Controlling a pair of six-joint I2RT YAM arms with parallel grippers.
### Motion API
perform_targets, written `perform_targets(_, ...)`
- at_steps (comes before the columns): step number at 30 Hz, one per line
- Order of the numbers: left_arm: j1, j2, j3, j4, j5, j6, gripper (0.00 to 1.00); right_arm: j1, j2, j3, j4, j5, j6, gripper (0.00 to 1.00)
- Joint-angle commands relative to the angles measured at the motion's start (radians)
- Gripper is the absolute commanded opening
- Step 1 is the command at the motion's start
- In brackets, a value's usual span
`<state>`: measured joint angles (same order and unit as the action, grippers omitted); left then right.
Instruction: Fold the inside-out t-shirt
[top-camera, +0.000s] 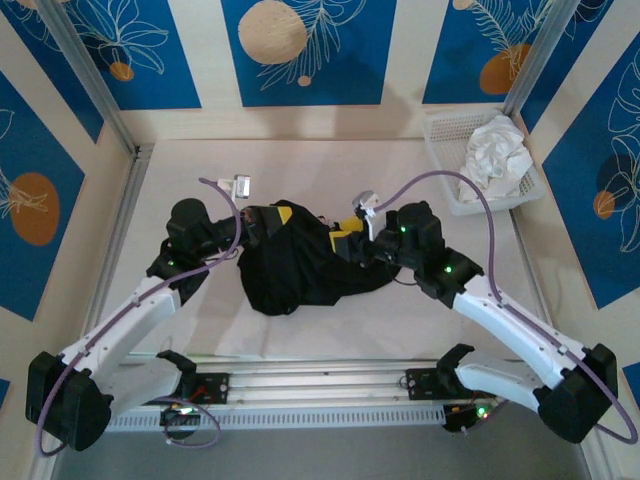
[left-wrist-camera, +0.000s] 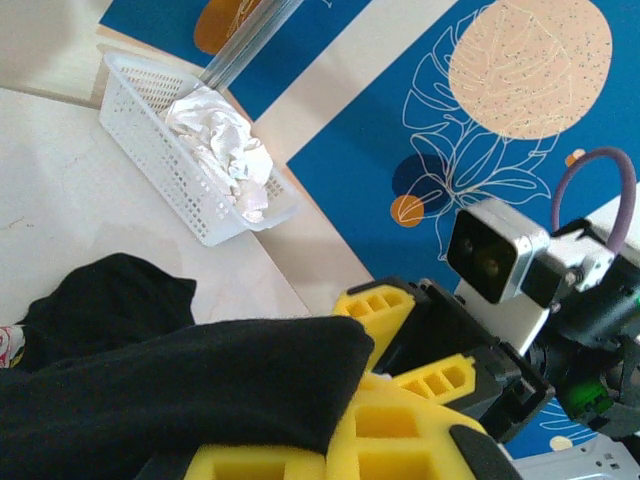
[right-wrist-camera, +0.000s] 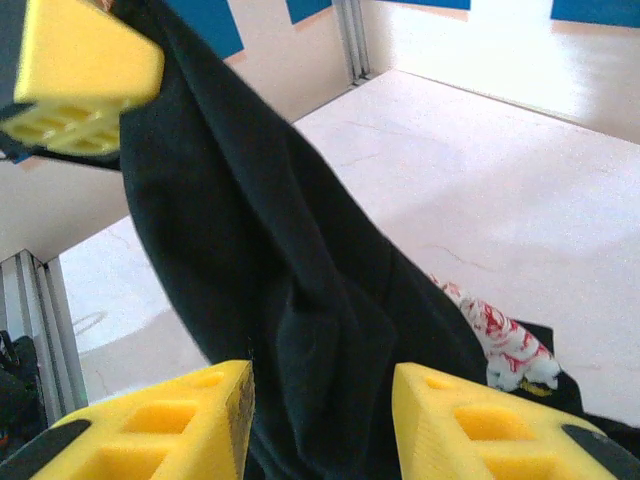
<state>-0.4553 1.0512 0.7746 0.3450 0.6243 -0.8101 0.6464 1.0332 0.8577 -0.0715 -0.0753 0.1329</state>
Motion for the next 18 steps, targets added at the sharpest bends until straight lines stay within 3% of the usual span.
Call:
perform_targets(1, 0.009, 0.002, -0.005, 0.051, 0.025, 0.007, 0.0, 0.006, 0.056, 0.061, -0.018, -0.047, -0.029, 0.42)
perform_targets(7, 0.009, 0.003, 0.0, 0.054, 0.028, 0.005, 0.0, 0.011, 0.115, 0.095, -0.015, -0.072, -0.025, 0.38)
perform_targets(18, 0.009, 0.005, 0.006, 0.004, -0.002, 0.023, 0.0, 0.019, 0.078, 0.09, -0.025, -0.072, -0.019, 0.12)
